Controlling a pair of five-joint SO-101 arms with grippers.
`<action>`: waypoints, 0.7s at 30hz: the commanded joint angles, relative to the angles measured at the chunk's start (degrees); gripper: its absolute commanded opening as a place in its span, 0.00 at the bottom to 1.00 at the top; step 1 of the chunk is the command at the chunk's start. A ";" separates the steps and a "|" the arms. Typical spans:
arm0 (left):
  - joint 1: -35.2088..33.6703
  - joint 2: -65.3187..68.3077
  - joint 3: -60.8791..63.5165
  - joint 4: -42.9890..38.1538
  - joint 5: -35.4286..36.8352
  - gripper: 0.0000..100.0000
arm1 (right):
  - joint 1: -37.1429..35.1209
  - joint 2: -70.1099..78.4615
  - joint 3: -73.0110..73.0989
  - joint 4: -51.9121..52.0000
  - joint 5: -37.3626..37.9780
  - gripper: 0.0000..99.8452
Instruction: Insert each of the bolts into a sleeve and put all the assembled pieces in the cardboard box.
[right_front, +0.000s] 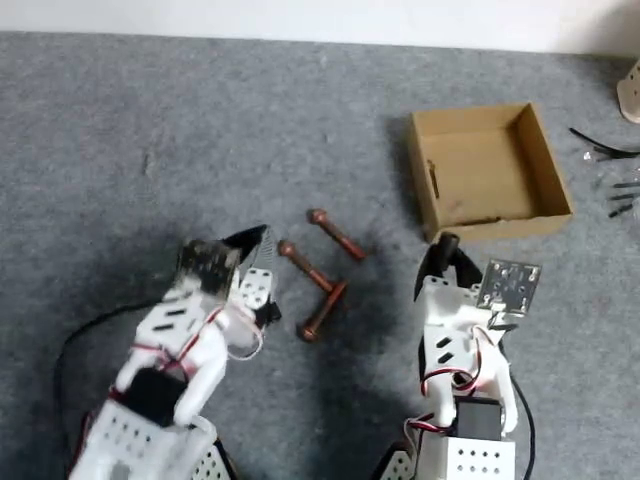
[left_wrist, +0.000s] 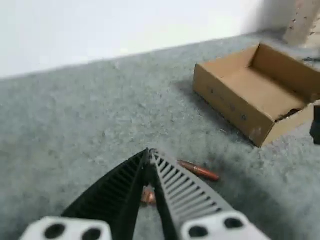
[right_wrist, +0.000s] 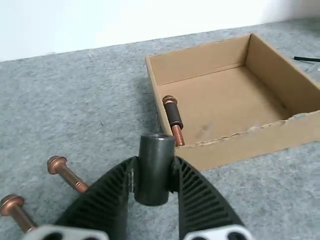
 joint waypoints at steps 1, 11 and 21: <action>2.77 23.25 -15.60 -2.37 3.69 0.02 | 0.66 -0.75 6.73 -0.92 0.70 0.00; 9.45 68.35 -42.95 0.53 21.89 0.09 | 0.84 -0.75 6.73 -0.92 0.70 0.00; 7.87 79.25 -48.57 0.26 36.75 0.31 | 0.66 -0.75 6.73 -0.92 0.79 0.00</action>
